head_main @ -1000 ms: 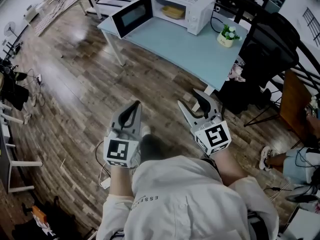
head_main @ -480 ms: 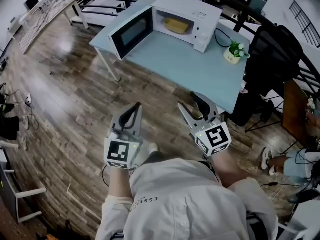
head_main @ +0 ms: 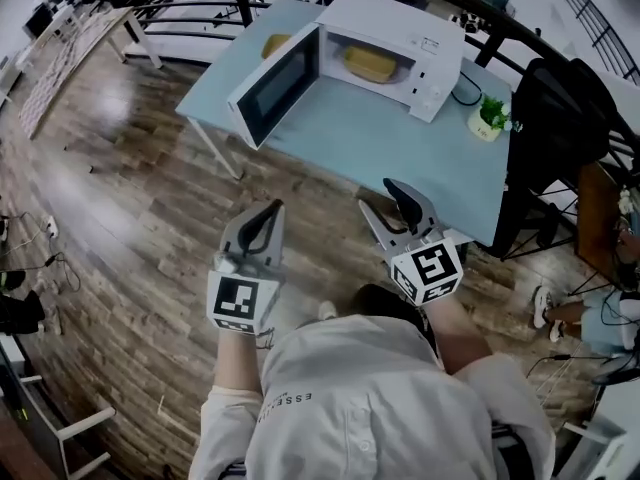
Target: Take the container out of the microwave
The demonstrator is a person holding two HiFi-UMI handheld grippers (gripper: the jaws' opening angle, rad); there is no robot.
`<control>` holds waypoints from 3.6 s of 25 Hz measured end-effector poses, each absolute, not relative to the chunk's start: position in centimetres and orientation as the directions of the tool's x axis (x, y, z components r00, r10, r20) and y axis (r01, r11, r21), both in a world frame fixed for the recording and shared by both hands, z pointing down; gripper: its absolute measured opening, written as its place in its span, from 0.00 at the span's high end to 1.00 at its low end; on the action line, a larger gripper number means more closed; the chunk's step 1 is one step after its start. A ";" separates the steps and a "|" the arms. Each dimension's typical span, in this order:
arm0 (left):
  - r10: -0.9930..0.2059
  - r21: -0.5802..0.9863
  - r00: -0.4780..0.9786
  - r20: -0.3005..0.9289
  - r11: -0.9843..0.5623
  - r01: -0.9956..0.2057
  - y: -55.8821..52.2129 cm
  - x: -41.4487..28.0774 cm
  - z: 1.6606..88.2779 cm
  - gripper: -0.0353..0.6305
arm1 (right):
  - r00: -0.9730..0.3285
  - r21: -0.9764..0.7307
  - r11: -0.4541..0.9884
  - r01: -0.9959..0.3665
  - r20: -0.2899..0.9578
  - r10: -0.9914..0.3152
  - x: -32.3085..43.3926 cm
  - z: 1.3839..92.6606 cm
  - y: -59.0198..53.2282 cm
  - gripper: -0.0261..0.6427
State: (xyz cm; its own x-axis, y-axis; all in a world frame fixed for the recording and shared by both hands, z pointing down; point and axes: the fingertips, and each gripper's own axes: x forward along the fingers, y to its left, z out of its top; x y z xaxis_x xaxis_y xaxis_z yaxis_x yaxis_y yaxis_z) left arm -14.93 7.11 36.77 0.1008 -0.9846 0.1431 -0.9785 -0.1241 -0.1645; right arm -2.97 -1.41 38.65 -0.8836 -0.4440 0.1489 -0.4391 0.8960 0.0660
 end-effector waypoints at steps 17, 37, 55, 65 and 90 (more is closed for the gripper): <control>-0.962 -0.143 0.198 0.187 -0.226 -0.964 -13.6 -21.9 38.6 0.94 | -0.814 0.068 0.853 -0.517 0.270 -0.514 -10.2 42.0 -22.8 0.65; -0.892 -0.050 0.389 0.229 -0.410 -0.911 -30.2 -24.4 41.8 0.94 | -0.589 0.299 0.870 -0.393 0.644 -0.488 -15.2 51.3 -40.0 0.65; -0.851 -0.032 0.461 0.251 -0.483 -0.875 -32.3 -25.3 43.0 0.94 | -0.279 0.502 0.862 -0.072 0.819 -0.501 -17.6 59.2 -47.3 0.71; -0.844 -0.064 0.473 0.252 -0.502 -0.863 -32.6 -25.5 42.8 0.94 | -0.198 0.515 0.857 0.032 0.844 -0.499 -17.4 61.0 -49.0 0.88; -0.800 -0.074 0.559 0.216 -0.584 -0.808 -26.0 -24.7 40.9 0.94 | -0.279 0.441 0.890 -0.114 0.846 -0.455 -15.6 57.2 -36.2 0.92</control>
State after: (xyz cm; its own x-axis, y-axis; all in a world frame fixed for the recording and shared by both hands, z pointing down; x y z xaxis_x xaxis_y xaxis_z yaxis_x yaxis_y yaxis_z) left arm -24.68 -26.03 40.86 0.5592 -0.8003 0.2164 -0.8081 -0.5845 -0.0735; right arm -15.60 -36.24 57.20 -0.2789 -0.4549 0.8457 -0.1136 0.8901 0.4413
